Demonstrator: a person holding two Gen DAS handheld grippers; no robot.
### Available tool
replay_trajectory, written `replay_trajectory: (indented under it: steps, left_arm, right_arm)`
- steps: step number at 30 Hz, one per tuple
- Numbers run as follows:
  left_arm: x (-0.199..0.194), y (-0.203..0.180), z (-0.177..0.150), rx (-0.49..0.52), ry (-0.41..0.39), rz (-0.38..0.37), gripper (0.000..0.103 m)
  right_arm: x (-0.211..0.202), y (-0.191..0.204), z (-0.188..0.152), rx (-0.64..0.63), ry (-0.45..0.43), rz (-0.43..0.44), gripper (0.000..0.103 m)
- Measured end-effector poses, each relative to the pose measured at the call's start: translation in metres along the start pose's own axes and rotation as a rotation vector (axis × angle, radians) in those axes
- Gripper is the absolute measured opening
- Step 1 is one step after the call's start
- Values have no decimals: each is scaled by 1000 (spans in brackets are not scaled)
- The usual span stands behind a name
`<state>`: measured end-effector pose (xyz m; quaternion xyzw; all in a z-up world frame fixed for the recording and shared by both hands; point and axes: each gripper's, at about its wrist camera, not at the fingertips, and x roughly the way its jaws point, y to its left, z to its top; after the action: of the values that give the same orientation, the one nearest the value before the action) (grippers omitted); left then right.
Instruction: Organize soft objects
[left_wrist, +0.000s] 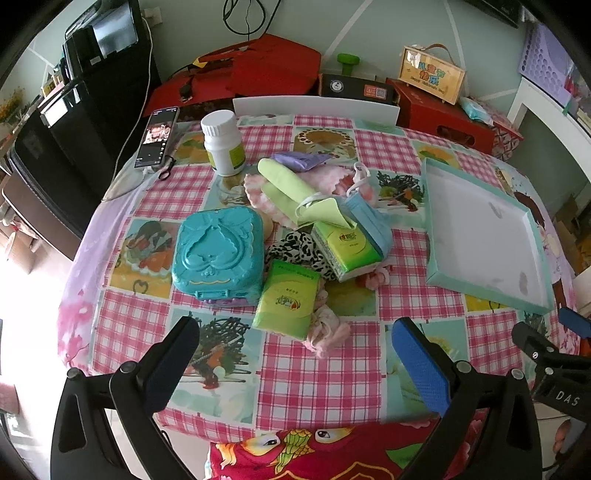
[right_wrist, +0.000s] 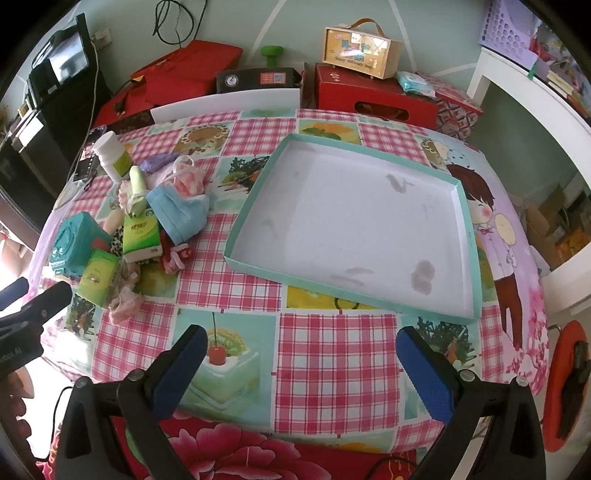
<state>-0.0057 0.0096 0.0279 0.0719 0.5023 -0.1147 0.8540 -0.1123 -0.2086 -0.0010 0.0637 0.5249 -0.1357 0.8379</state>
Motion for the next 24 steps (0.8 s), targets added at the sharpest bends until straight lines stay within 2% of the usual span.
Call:
replay_trajectory:
  steps: [9, 16, 24]
  left_arm:
    - [13, 6, 8, -33, 18, -62, 103]
    - [14, 16, 34, -61, -17, -72, 103]
    - [25, 34, 71, -94, -18, -80, 103]
  right_arm:
    - [17, 5, 5, -14, 26, 5, 103]
    - [30, 20, 22, -50, 22, 44, 103]
    - [44, 47, 56, -87, -2, 122, 103]
